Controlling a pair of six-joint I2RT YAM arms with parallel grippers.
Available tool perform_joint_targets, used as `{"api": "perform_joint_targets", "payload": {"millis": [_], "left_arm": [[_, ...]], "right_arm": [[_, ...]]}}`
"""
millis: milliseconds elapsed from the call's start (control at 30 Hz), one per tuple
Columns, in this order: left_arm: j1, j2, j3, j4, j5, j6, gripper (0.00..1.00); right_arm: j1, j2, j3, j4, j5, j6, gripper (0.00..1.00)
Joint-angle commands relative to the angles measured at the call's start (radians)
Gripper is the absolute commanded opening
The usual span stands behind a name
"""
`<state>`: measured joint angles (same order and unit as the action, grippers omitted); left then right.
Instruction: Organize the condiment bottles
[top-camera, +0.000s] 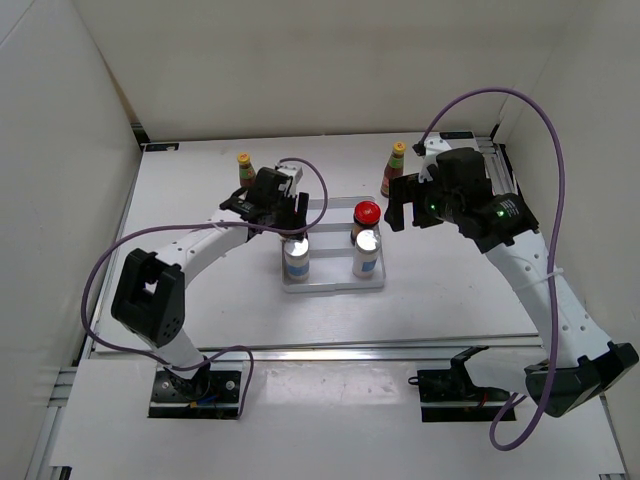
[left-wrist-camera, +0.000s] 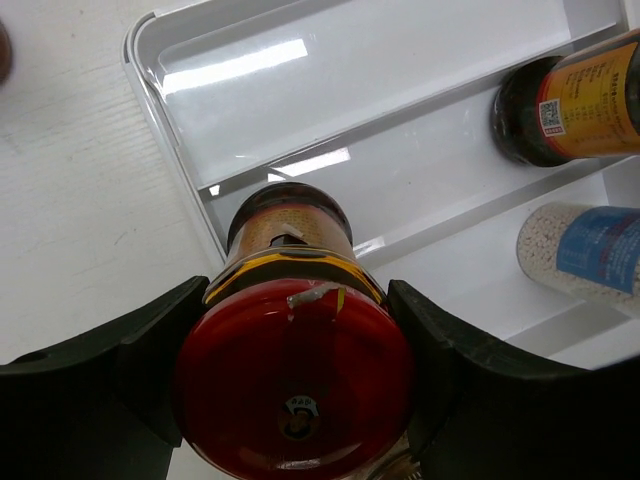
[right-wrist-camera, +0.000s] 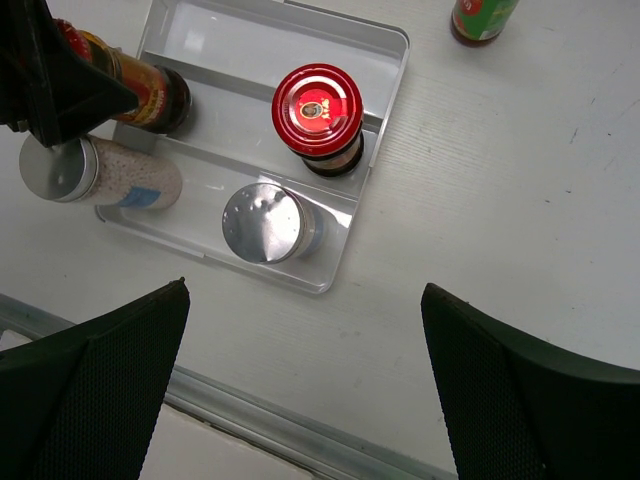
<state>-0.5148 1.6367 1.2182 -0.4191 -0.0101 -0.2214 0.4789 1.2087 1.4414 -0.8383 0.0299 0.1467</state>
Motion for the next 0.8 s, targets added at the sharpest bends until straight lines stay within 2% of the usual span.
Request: {"api": "perform_joint_targets", "payload": {"millis": [0,167,233,367,467,500,567,633,667,700,767], "left_arm": [[-0.007,-0.091,0.063,0.013,-0.017,0.027,0.11],[-0.007,-0.011,0.104,-0.012,-0.027,0.036,0.12],[-0.007,0.008,0.113,-0.012,-0.027,0.036,0.15],[-0.007,0.063,0.145,-0.012,-0.045,0.025,0.3],[-0.007,0.095,0.155,-0.012,-0.054,0.025,0.34],[-0.007,0.095,0.165,-0.012,-0.054,0.025,0.41],[-0.007,0.095,0.165,-0.012,-0.067,0.016,0.49],[-0.007,0.095,0.175,-0.012,-0.089,0.005,0.67],[-0.007,0.095,0.175,-0.012,-0.09,0.005,0.79],[-0.007,0.095,0.188,-0.012,-0.09,0.005,0.98],[-0.007,0.081,0.214,-0.012,-0.099,0.005,1.0]], "right_arm": [[-0.002,-0.006,-0.01,0.022,-0.005,-0.004,1.0],[-0.002,-0.006,-0.01,0.022,-0.005,0.005,1.0],[-0.002,-0.006,-0.01,0.022,-0.015,0.005,1.0],[-0.002,-0.006,-0.019,0.022,-0.015,0.005,1.0],[-0.002,-0.006,-0.019,0.022,-0.005,0.005,1.0],[-0.002,-0.006,-0.019,0.022,-0.005,0.005,1.0],[-0.002,-0.006,-0.019,0.022,-0.005,0.005,1.0],[-0.002,-0.006,-0.019,0.022,-0.005,0.005,1.0],[-0.002,-0.006,-0.019,0.022,-0.005,0.005,1.0],[-0.002,-0.006,-0.019,0.022,0.004,0.005,1.0],[-0.002,-0.006,-0.019,0.022,0.04,0.014,1.0]]}}
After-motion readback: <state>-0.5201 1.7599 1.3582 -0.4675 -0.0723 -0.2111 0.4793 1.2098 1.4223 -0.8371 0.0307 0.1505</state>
